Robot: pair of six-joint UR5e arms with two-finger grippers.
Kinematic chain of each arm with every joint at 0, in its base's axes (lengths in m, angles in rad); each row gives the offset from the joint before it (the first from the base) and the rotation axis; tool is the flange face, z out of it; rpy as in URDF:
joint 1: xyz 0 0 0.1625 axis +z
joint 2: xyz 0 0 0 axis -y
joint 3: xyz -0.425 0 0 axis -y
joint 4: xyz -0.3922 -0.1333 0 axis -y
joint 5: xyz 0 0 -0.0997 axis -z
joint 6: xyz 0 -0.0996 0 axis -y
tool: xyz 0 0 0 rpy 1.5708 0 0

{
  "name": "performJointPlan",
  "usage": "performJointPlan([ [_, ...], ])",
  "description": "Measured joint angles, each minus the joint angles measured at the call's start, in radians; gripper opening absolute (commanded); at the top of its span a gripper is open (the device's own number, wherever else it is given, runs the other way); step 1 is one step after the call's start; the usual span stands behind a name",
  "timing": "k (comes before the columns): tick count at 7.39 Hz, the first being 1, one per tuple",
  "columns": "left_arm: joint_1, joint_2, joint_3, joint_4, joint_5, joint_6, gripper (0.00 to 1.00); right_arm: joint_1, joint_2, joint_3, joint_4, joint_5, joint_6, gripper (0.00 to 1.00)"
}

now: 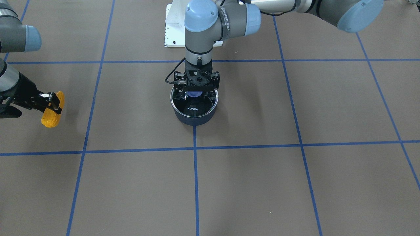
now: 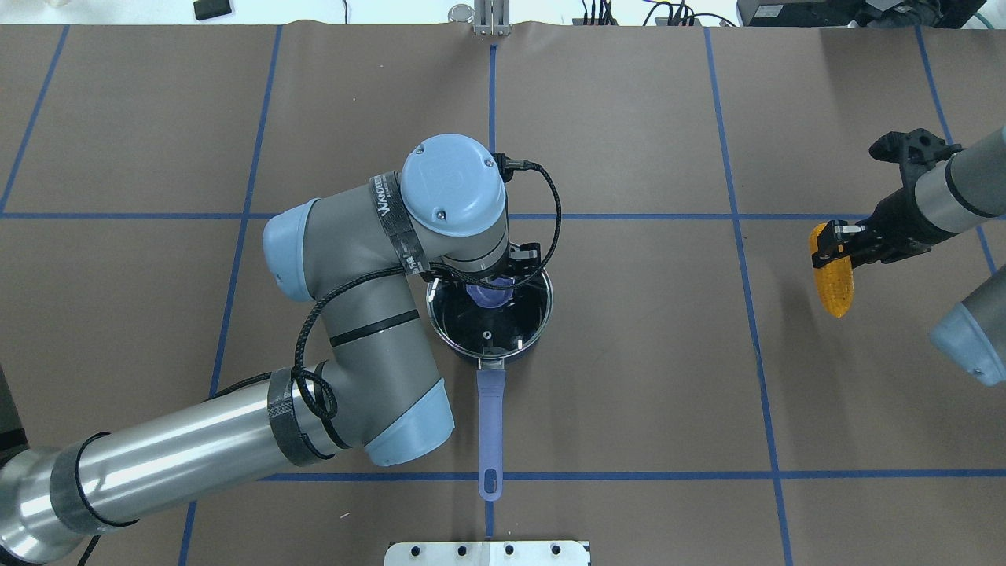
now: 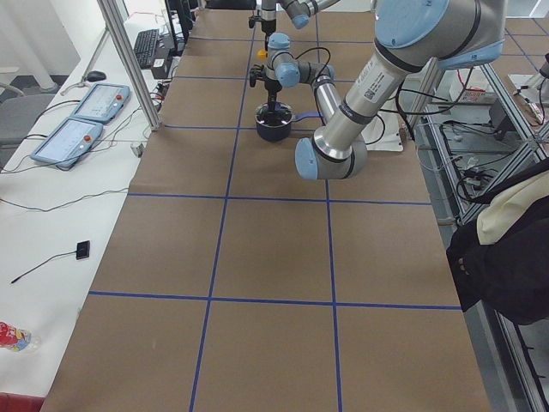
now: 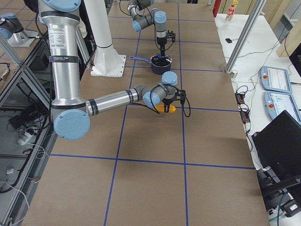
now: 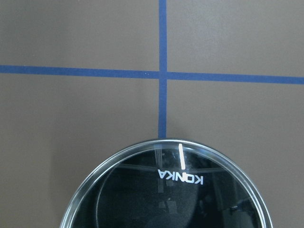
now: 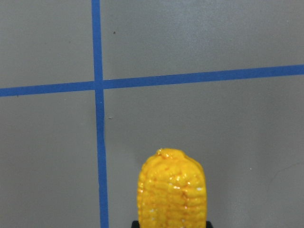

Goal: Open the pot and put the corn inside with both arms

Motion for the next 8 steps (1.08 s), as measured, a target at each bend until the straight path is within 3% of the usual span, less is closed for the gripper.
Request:
performJointPlan([
  [3,0.009,0.003,-0.006,0.003,-0.001,0.001,0.66,0.000,0.001,-0.003,0.000,0.000,0.000,0.33],
  [8,0.007,0.014,-0.088,0.074,-0.011,0.042,0.59,0.002,0.003,-0.001,-0.001,0.000,0.000,0.33],
])
